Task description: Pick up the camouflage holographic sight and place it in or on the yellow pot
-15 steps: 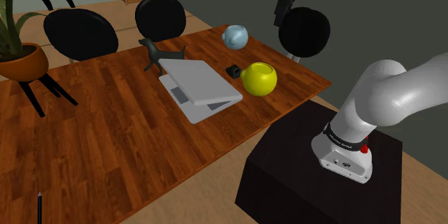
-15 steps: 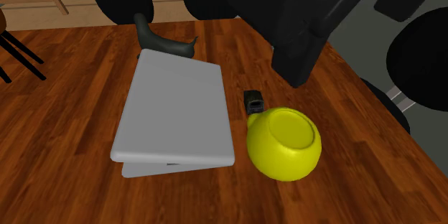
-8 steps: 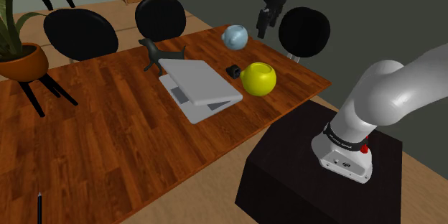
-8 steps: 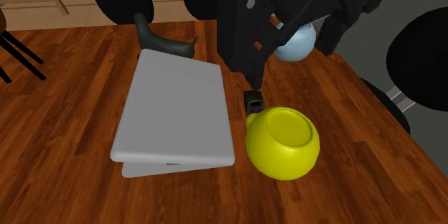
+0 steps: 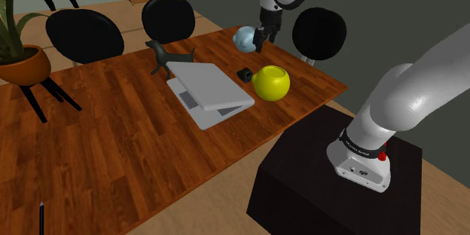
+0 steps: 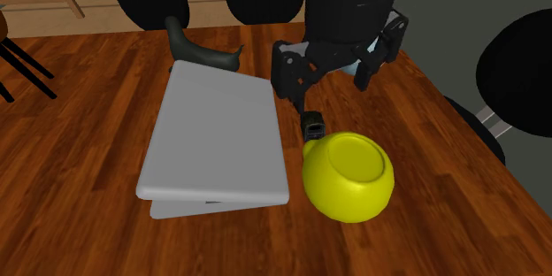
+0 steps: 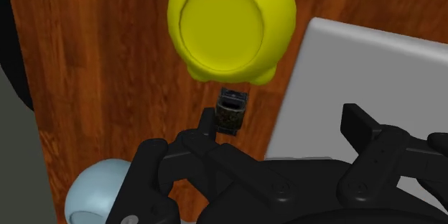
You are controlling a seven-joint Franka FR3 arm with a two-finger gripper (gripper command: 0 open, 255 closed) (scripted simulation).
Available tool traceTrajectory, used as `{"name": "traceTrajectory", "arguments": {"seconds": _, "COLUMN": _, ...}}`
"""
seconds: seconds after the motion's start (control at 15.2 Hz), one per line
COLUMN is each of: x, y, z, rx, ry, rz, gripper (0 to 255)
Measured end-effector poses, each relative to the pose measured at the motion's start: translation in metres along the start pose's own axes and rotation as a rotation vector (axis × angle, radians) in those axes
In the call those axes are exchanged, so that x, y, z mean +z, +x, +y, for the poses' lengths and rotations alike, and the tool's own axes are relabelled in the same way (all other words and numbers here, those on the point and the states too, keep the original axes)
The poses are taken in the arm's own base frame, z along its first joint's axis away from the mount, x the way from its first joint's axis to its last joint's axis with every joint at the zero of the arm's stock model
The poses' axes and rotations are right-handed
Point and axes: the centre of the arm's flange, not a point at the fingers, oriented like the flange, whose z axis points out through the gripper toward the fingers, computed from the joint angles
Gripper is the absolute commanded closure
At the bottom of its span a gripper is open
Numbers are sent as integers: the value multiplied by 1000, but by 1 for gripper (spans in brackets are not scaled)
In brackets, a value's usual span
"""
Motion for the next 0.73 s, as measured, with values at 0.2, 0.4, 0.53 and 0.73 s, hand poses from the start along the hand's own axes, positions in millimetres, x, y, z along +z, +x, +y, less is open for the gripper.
{"name": "traceTrajectory", "arguments": {"seconds": 0.2, "x": 33, "y": 23, "z": 6, "rx": 40, "ry": 5, "rz": -8, "gripper": 0}}
{"name": "traceTrajectory", "arguments": {"seconds": 0.4, "x": 67, "y": 46, "z": 13, "rx": 80, "ry": 11, "rz": -16, "gripper": 0}}
{"name": "traceTrajectory", "arguments": {"seconds": 0.53, "x": 88, "y": 59, "z": 20, "rx": 106, "ry": 14, "rz": -21, "gripper": 0}}
{"name": "traceTrajectory", "arguments": {"seconds": 0.73, "x": 121, "y": 76, "z": 28, "rx": 147, "ry": 20, "rz": -29, "gripper": 0}}
